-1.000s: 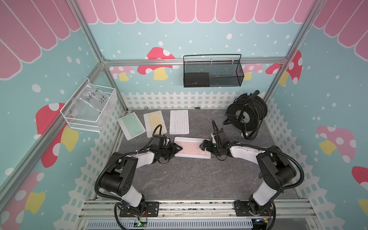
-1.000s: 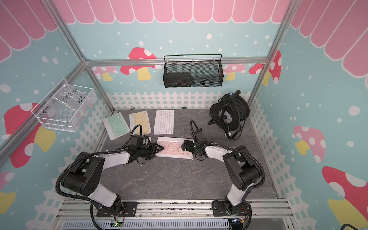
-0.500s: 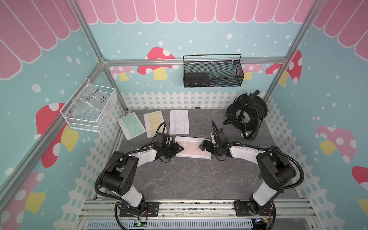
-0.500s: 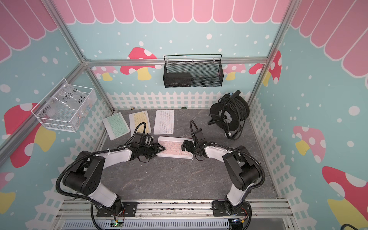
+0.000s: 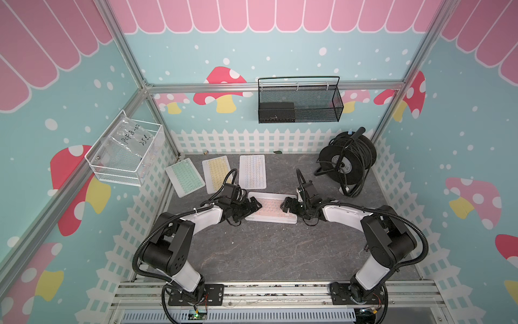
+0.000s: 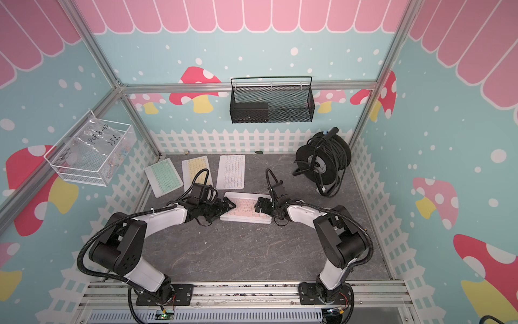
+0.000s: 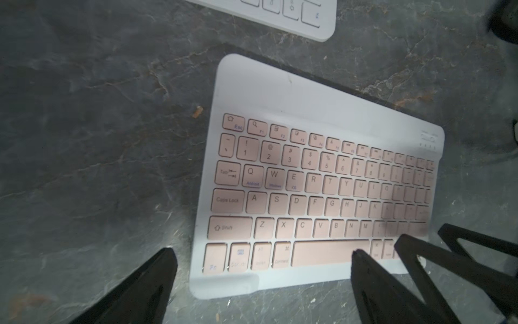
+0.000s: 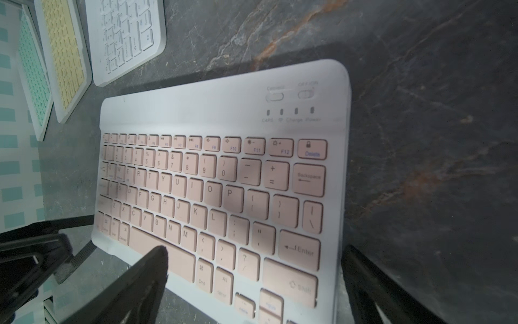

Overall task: Stack the numeric keypads
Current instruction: Place the numeric keypad at the numeric keypad.

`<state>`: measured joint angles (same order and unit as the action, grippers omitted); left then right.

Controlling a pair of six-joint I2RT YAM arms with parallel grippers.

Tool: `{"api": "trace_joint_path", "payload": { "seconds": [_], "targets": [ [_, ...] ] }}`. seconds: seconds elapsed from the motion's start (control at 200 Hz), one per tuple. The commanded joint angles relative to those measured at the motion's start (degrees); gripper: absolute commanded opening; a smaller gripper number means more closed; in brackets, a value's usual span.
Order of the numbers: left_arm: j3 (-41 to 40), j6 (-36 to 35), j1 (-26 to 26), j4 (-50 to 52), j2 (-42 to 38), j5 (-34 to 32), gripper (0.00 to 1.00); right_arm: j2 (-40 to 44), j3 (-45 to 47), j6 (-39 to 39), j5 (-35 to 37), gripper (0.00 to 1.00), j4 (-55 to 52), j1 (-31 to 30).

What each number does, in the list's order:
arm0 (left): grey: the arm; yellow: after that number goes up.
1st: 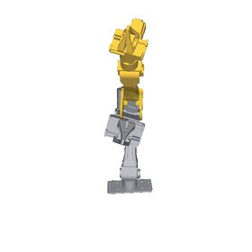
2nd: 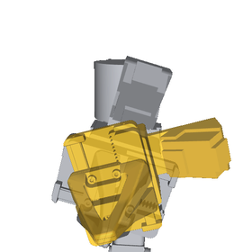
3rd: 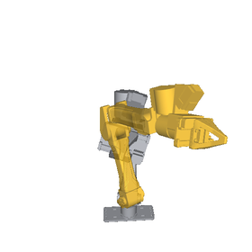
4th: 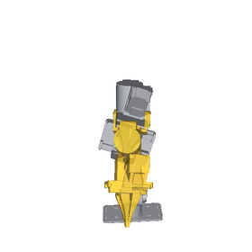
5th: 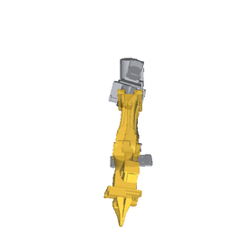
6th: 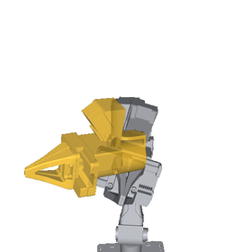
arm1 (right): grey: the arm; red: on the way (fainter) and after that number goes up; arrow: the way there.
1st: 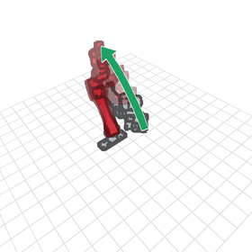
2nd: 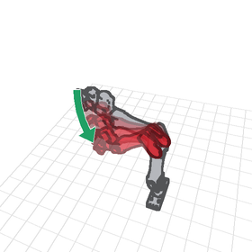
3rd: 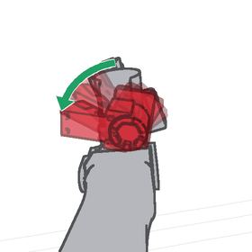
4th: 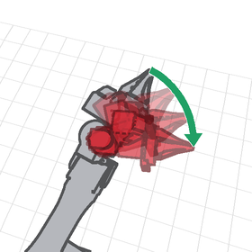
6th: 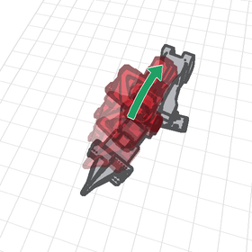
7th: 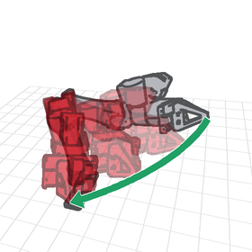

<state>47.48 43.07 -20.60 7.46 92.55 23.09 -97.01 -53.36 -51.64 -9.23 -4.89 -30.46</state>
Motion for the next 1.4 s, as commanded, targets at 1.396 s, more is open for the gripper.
{"api": "trace_joint_path", "payload": {
  "seconds": [1.396],
  "targets": [
    [6.5,-6.0,-2.0,7.7,2.4,-10.7,0.99,-4.4,-9.0,2.9,10.7,0.98,-12.2,-5.1]
  ]
}}
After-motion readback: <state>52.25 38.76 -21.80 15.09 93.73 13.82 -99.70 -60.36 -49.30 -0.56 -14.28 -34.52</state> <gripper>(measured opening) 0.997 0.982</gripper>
